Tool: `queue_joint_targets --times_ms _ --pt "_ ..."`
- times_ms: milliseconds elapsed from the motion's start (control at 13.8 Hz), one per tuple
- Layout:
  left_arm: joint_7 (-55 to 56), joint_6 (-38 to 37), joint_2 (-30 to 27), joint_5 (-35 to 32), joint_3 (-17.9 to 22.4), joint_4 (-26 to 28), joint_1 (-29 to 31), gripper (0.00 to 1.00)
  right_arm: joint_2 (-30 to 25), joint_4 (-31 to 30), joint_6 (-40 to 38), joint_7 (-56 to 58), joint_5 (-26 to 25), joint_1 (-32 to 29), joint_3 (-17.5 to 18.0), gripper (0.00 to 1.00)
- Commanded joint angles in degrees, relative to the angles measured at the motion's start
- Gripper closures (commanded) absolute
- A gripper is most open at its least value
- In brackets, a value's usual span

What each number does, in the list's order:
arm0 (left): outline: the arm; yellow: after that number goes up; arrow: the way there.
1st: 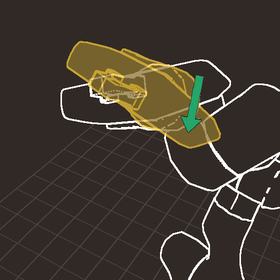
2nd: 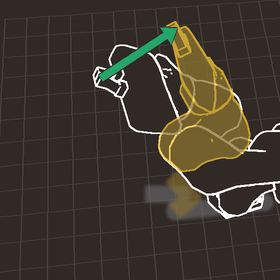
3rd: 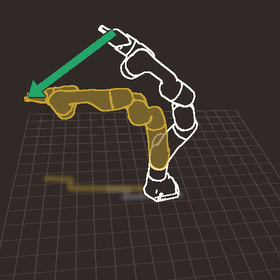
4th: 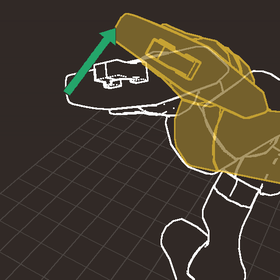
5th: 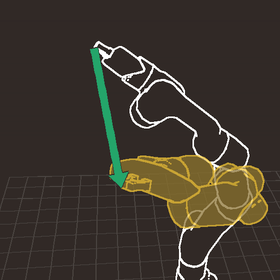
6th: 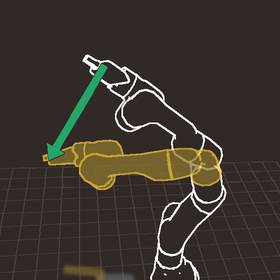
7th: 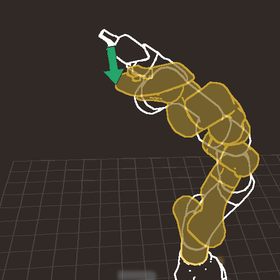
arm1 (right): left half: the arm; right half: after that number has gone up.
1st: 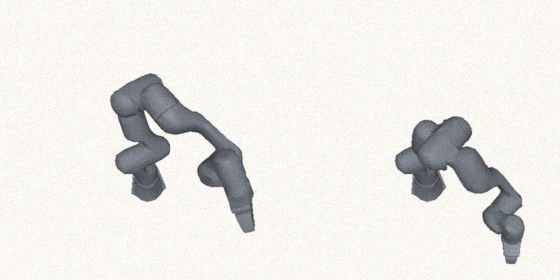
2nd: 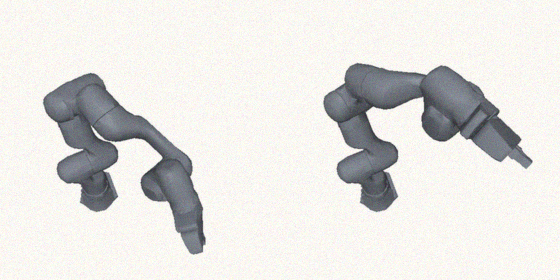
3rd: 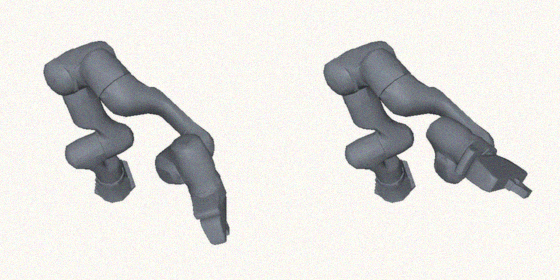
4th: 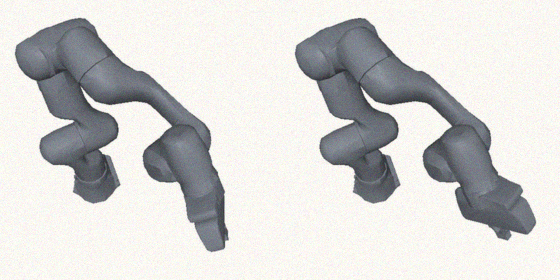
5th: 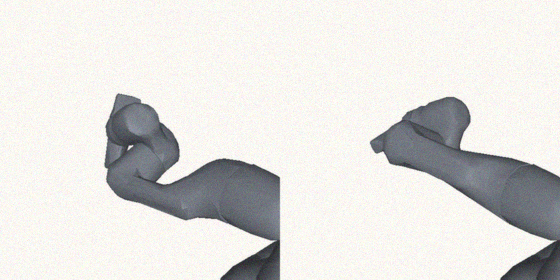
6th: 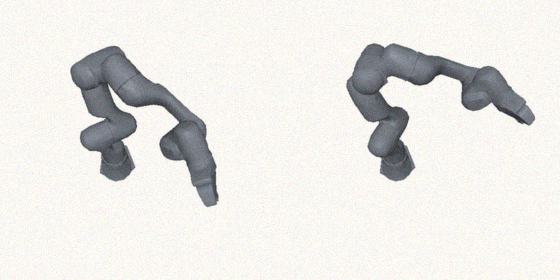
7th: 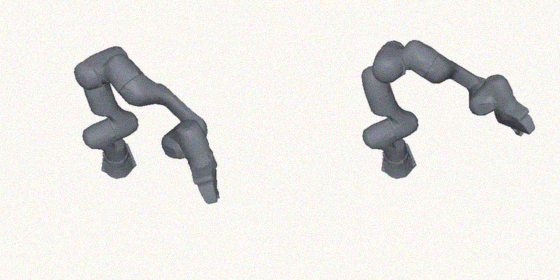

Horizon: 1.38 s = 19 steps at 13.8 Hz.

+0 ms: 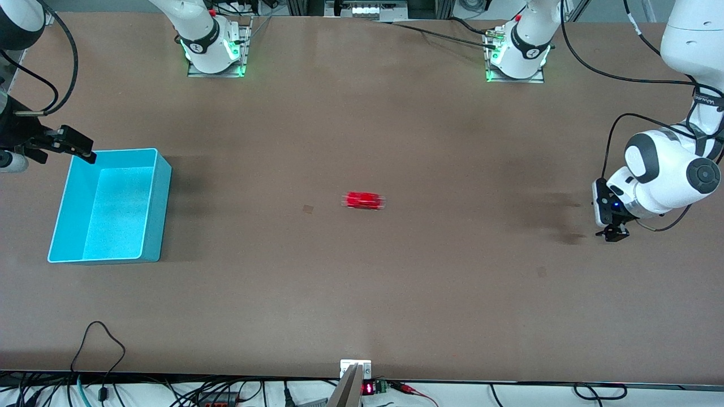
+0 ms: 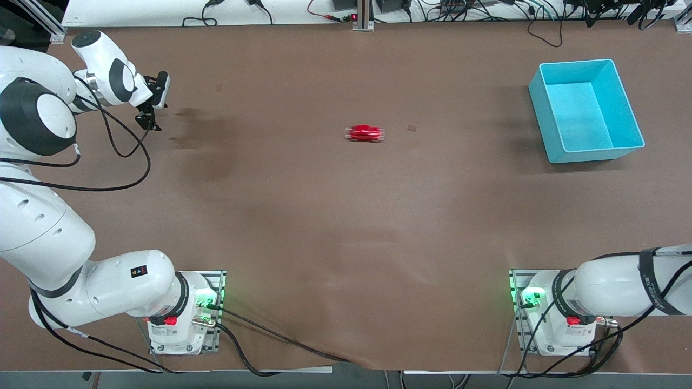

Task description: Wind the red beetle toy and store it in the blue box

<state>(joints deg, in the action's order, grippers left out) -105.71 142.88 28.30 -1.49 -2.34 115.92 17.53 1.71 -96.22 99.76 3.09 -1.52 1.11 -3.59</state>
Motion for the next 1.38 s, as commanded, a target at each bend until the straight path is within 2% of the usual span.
queue_joint_targets --times_ms 0,290,579,941,1014,1303 --pt "0.8 -1.7 -0.9 -0.7 -0.4 -0.4 0.5 0.0 -0.2 0.4 -0.5 0.7 -0.7 0.0 0.0 0.0" --pt "3.3 -5.0 -2.6 -0.7 -0.4 -0.4 0.4 0.0 -0.1 0.4 -0.4 0.7 -0.7 0.1 0.0 0.0" --pt "10.0 -17.6 -9.0 -0.8 -0.5 -1.7 0.0 0.0 -0.2 0.4 -0.4 0.7 -0.7 0.1 0.0 0.0" --pt "18.5 -40.4 -10.2 -2.3 -0.8 -14.5 -0.2 0.0 0.1 0.4 0.2 0.2 -0.2 0.0 0.1 0.0" --pt "22.0 -44.5 -10.9 -4.4 -1.2 -16.9 -1.6 0.0 0.3 0.4 0.3 0.1 0.0 0.0 0.0 0.0" --pt "42.1 -61.8 -13.5 -5.5 -1.7 -24.2 -7.1 0.0 1.5 0.5 1.0 0.0 0.2 -0.3 -0.1 0.0"
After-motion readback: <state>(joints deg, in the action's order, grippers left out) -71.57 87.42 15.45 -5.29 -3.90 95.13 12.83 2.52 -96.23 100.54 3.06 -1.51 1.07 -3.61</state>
